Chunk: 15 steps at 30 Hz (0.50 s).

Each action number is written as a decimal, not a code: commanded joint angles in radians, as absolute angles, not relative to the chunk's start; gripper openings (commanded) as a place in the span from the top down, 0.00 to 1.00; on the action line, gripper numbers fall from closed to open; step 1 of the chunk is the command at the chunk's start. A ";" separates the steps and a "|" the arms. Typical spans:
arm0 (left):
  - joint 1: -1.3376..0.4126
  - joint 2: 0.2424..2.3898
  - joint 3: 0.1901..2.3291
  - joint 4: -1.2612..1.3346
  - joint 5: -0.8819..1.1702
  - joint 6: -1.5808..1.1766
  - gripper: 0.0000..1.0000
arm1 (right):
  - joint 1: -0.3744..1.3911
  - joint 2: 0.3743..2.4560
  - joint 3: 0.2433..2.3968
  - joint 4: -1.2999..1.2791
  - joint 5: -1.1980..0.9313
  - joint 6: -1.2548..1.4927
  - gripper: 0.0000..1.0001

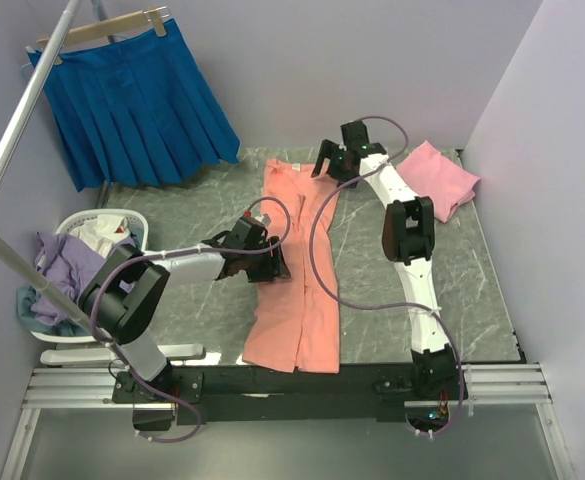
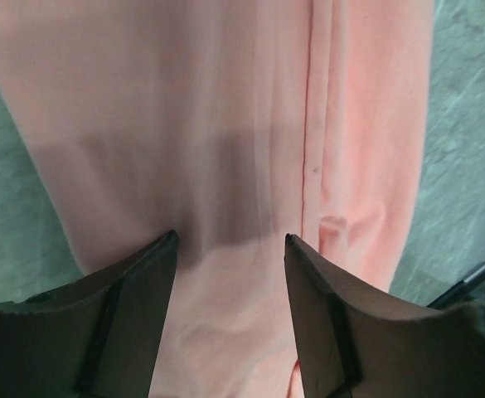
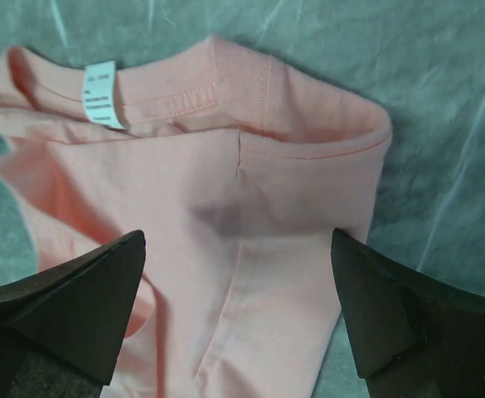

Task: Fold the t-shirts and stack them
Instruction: Rotate the tshirt 90 degrees

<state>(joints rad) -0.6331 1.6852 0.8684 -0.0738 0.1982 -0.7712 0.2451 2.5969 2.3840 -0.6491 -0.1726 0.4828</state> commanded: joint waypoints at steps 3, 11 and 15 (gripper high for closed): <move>-0.641 1.833 0.824 -0.069 0.192 -0.759 0.39 | 0.170 2.660 2.450 -0.577 -0.310 0.465 0.00; -0.641 1.781 0.919 -0.162 0.100 -0.707 0.40 | 0.166 2.469 2.217 -0.421 -0.370 0.430 0.00; -0.641 1.680 0.985 -0.271 0.003 -0.678 0.39 | 0.169 2.266 1.972 -0.281 -0.350 0.422 0.00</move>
